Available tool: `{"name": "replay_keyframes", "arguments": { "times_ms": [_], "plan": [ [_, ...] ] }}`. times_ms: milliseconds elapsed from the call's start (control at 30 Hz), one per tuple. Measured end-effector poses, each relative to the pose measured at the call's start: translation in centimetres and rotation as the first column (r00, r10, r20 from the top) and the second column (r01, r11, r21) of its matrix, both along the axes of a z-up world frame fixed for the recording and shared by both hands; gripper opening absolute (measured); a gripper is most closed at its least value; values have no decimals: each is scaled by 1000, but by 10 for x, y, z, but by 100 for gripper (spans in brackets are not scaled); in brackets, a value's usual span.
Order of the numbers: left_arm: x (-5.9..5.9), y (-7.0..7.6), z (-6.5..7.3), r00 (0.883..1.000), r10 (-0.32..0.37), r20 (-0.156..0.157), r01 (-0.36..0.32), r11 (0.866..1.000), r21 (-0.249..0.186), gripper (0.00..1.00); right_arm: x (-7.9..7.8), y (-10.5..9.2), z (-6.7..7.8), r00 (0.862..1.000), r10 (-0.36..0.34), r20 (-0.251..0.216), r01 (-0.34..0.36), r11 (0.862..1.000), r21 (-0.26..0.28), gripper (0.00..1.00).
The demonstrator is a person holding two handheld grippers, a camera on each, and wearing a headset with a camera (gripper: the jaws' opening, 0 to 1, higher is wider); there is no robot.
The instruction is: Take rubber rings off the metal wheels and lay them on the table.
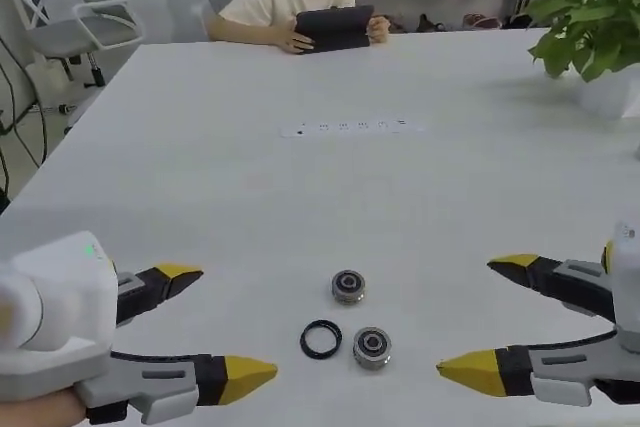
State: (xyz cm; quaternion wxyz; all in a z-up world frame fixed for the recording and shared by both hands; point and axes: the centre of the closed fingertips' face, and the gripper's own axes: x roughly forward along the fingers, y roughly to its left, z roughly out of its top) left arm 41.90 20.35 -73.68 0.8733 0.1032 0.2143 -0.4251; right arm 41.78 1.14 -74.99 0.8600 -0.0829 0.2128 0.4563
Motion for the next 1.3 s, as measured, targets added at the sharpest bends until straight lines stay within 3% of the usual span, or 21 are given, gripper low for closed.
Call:
{"name": "replay_keyframes", "arguments": {
  "times_ms": [467,1300],
  "plan": [
    [-2,5,3,999,35,15,-35,999,3,78,-5,-6,0,1000,-27,-8,27,999,25,89],
    [-4,11,1,998,56,15,-56,998,12,78,-6,-5,5,999,-34,2,34,999,20,89]
  ]
}}
